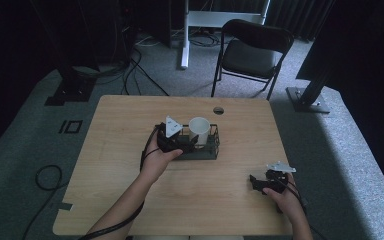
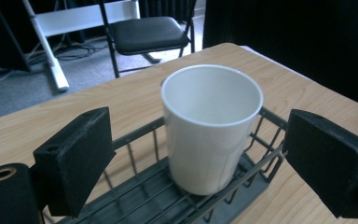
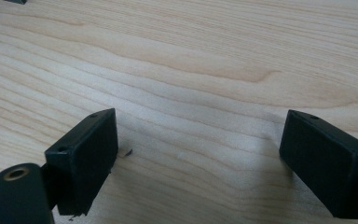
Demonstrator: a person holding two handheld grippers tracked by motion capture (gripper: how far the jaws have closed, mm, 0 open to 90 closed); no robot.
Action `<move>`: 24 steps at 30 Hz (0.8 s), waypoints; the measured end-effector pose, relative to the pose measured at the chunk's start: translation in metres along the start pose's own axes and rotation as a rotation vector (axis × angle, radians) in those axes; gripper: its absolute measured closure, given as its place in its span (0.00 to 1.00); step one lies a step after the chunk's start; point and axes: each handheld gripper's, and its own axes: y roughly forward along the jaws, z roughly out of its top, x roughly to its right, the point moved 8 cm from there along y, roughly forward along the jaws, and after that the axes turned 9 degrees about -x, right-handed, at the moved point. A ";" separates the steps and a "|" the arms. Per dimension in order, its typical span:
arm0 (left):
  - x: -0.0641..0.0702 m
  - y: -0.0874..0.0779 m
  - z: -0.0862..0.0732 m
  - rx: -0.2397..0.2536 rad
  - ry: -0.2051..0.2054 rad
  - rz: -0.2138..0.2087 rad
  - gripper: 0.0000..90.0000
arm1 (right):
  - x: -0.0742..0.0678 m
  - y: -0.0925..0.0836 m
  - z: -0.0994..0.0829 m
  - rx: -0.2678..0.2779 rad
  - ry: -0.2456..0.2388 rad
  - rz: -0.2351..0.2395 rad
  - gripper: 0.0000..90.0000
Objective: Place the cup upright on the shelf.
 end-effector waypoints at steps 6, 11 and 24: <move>-0.010 -0.015 -0.011 0.014 -0.019 0.014 0.11 | 0.000 0.000 0.000 0.000 -0.001 0.000 0.12; -0.019 -0.023 -0.021 0.015 -0.034 0.033 0.11 | 0.000 0.000 0.000 0.001 -0.002 0.000 0.12; -0.040 -0.047 -0.044 0.024 -0.061 0.094 0.11 | 0.000 0.000 0.000 0.000 0.002 0.001 0.12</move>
